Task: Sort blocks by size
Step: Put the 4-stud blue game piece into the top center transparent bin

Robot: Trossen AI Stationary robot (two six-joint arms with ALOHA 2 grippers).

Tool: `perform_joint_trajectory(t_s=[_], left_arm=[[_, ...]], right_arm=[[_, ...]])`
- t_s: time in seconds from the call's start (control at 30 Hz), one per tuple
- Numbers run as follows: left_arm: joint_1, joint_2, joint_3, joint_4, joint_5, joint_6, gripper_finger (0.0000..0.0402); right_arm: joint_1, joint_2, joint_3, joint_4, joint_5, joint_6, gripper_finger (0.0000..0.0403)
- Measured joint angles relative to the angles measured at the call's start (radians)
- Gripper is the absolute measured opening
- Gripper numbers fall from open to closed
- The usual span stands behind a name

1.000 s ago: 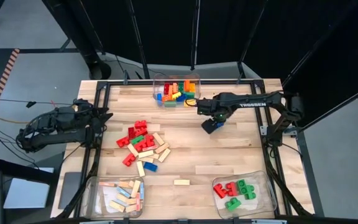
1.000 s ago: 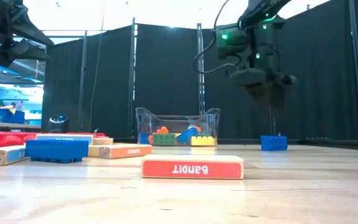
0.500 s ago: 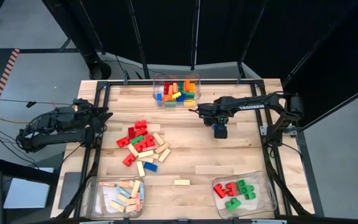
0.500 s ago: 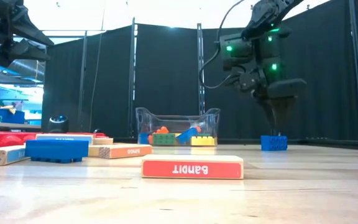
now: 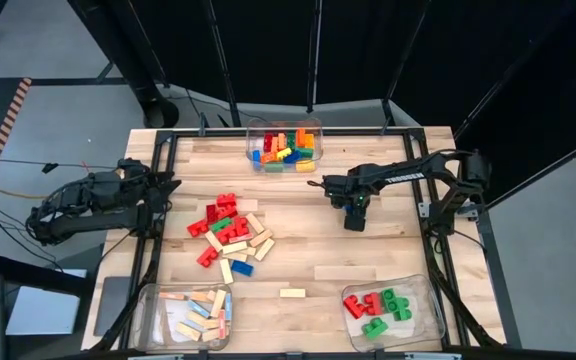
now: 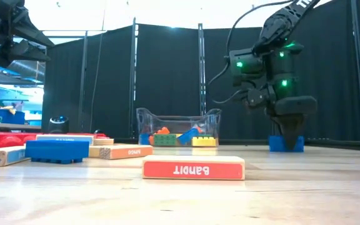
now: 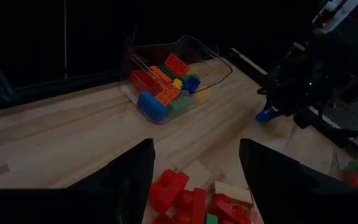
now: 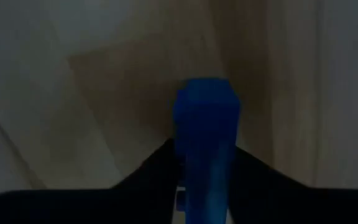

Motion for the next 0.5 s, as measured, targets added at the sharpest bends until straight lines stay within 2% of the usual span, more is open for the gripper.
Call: perform_joint_trajectory(t_s=[0.13,0.3,0.37,0.5], left_arm=[[0.000,0.000,0.000,0.000,0.000,0.000,0.0245],[0.000,0.000,0.000,0.000,0.000,0.000,0.0245],[0.000,0.000,0.000,0.000,0.000,0.000,0.0245],[0.000,0.000,0.000,0.000,0.000,-0.001,0.0245]], right_arm=[[0.017,0.002,0.040,0.031,-0.063,0.108,0.0104],[0.044,0.001,0.209,0.172,-0.056,0.216,0.0104],[0.044,0.001,0.296,0.267,0.014,0.236,0.0104],[-0.010,0.000,0.428,0.451,0.286,0.251,0.0104]])
